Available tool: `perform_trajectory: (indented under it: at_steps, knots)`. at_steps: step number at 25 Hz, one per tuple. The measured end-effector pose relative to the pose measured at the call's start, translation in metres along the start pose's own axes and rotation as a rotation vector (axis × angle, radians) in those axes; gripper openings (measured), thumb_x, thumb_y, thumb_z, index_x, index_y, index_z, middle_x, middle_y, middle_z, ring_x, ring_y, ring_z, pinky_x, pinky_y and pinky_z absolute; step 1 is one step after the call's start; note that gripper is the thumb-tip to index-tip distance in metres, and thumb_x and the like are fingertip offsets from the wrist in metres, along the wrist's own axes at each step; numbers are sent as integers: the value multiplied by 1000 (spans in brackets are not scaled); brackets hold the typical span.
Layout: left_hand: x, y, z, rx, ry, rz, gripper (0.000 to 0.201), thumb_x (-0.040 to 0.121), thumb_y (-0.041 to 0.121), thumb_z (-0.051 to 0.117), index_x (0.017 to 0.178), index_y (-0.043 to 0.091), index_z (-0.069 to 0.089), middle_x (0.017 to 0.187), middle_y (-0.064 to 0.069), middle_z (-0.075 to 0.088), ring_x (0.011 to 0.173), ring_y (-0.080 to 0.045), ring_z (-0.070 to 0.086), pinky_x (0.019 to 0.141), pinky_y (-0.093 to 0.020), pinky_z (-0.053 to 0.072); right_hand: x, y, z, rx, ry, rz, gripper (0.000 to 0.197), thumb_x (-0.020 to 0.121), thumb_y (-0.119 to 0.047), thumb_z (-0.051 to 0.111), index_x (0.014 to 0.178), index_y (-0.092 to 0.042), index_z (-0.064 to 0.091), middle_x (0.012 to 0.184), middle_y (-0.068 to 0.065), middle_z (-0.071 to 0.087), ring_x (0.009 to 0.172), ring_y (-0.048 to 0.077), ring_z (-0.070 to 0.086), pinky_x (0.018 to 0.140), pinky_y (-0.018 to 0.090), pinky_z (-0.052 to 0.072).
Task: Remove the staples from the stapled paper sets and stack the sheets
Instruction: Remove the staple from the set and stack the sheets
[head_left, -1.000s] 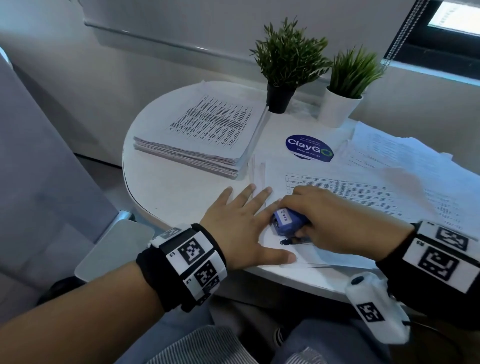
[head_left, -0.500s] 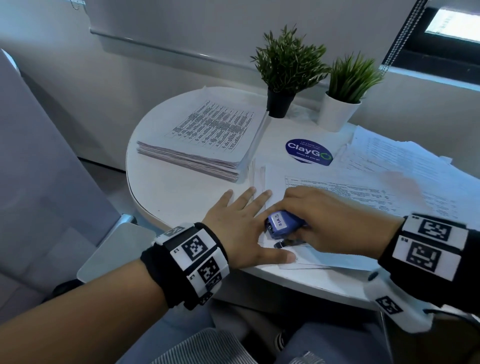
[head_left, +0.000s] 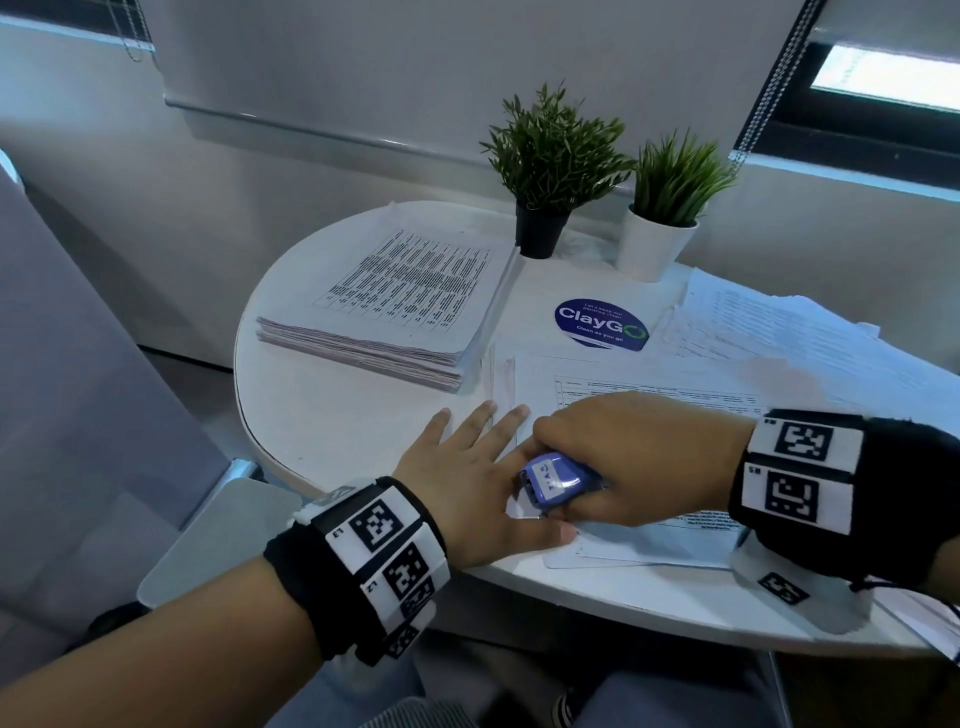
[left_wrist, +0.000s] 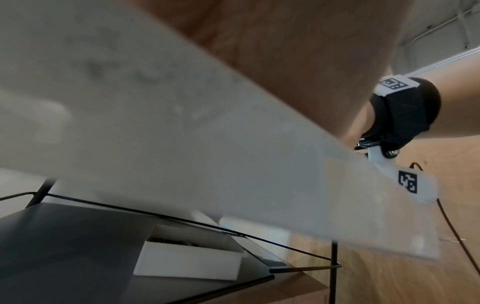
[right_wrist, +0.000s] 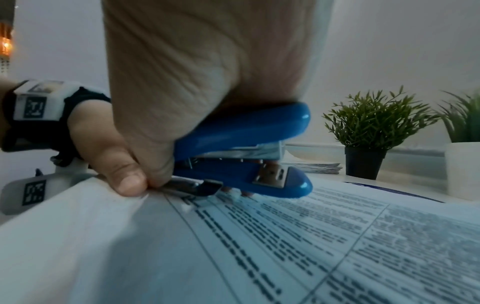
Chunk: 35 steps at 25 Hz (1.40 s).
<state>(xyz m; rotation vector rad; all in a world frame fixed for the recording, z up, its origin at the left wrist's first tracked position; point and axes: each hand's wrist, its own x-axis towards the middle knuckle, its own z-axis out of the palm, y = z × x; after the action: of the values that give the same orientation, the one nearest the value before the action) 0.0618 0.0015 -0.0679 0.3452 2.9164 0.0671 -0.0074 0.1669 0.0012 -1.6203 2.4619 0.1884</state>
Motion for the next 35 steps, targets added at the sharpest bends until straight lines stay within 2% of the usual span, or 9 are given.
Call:
perform_trajectory:
  at_steps: [6, 10, 13, 16, 20, 23, 28, 32, 35]
  knots:
    - [6, -2, -7, 14, -113, -6, 94, 75, 88, 20, 150, 42, -14, 160, 8, -24, 148, -18, -20, 118, -51, -5, 2, 0, 1, 55, -22, -14, 33, 85, -53, 55, 113, -37, 54, 98, -13, 65, 83, 8, 59, 74, 28, 49]
    - [8, -1, -10, -6, -172, -13, 93, 76, 88, 22, 149, 44, -14, 159, 7, -26, 147, -19, -23, 118, -53, -7, 1, -2, -1, -64, 85, -146, 35, 83, -56, 42, 105, -32, 55, 89, -13, 60, 77, 11, 57, 67, 24, 43]
    - [9, 0, -11, 17, -189, -21, 93, 76, 88, 20, 149, 42, -17, 159, 6, -27, 146, -20, -23, 118, -55, -5, -2, -1, 2, -164, 175, -253, 27, 83, -49, 51, 96, -27, 59, 82, -11, 58, 71, 14, 55, 62, 26, 43]
    - [9, -1, -8, 27, -160, -18, 97, 74, 89, 20, 150, 39, -15, 160, 5, -23, 147, -21, -20, 118, -54, -3, -3, 2, 4, -278, 229, -343, 21, 84, -40, 56, 96, -23, 61, 86, -10, 60, 77, 15, 52, 66, 29, 41]
    - [10, -1, -5, 39, -146, -11, 99, 73, 90, 22, 150, 39, -12, 160, 6, -22, 147, -21, -20, 118, -54, -4, -2, 5, 5, -393, 241, -431, 23, 90, -35, 47, 100, -21, 62, 96, -6, 65, 83, 17, 46, 68, 32, 42]
    - [10, -1, -8, 18, -158, -24, 99, 72, 91, 23, 150, 41, -14, 159, 7, -25, 147, -20, -23, 118, -53, -6, -2, 0, 1, -242, 135, -297, 23, 87, -42, 49, 100, -27, 60, 89, -12, 62, 78, 13, 50, 67, 29, 44]
    - [9, 0, -9, -2, -158, -18, 92, 73, 91, 25, 149, 48, -4, 158, 9, -27, 146, -18, -25, 118, -51, -9, 11, -7, -3, 217, -130, 210, 37, 70, -54, 62, 102, -36, 64, 81, -9, 68, 73, 8, 61, 74, 35, 54]
    - [11, -2, -6, -2, -148, -17, 90, 71, 92, 24, 148, 52, -1, 158, 9, -28, 146, -17, -25, 118, -51, -10, 22, -7, -5, 275, -232, 333, 33, 61, -49, 65, 84, -24, 68, 73, -1, 70, 72, 19, 66, 75, 42, 55]
    - [11, -1, -8, 12, -160, -22, 90, 72, 91, 23, 148, 52, -5, 158, 9, -28, 146, -18, -25, 118, -50, -9, 26, -8, -6, 308, -279, 367, 38, 58, -49, 64, 83, -20, 69, 76, 4, 72, 67, 21, 63, 74, 42, 56]
